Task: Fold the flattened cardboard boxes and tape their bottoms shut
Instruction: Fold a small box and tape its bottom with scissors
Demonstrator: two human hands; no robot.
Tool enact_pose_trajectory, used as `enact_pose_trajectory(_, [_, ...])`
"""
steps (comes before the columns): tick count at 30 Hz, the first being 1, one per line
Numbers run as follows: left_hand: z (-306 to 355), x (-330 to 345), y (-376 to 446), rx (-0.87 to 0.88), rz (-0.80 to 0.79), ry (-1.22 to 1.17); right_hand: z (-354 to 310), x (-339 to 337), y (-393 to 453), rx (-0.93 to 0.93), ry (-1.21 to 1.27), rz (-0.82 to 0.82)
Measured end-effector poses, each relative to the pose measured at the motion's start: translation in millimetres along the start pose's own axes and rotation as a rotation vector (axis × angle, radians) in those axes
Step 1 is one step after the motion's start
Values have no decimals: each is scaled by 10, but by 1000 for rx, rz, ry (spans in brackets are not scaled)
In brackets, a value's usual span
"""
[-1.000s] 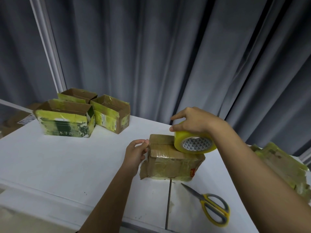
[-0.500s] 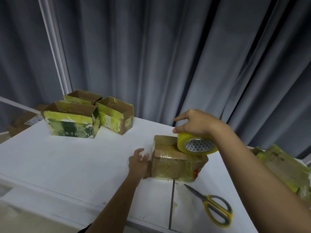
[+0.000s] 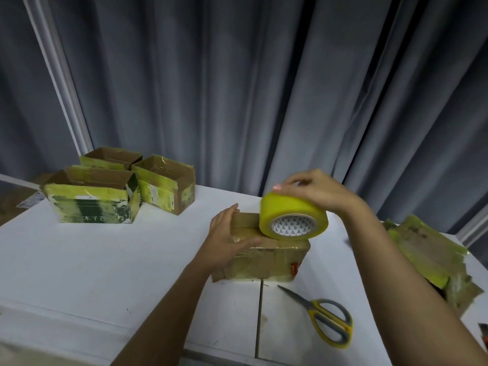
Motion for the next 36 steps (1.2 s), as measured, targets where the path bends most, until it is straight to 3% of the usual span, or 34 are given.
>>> enact_pose_trajectory(2, [9, 13, 8, 29, 18, -10, 287, 30, -94, 33, 344, 53])
enact_pose_trajectory(5, [-10, 5, 30, 26, 51, -24, 550, 178, -149, 64, 663, 75])
enact_pose_trajectory(11, [-71, -12, 40, 64, 31, 18, 507, 295, -108, 69, 814, 108])
enact_pose_trajectory(14, [-59, 5, 62, 70, 21, 39, 525, 73, -93, 59, 634, 140])
enact_pose_trajectory(20, [-21, 6, 67, 69, 10, 52, 687, -339, -34, 77, -2, 142])
enact_pose_trajectory(24, [-23, -18, 76, 55, -3, 91, 765, -350, -20, 148, -181, 111])
enact_pose_trajectory(27, [-40, -31, 71, 37, -22, 118, 760, -415, -49, 172, -548, 105])
enact_pose_trajectory(36, [-11, -52, 122, 54, -91, 221, 984, -317, 33, 222, -485, 83])
Point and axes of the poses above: each hand's wrist, its own y-axis towards the middle knuckle, its own x-axis out of the palm, z = x × y, the point moved 5 cm from there along y, towards the middle knuckle, and after that the axes turned 6 degrees about -y, right-handed, at the moved point
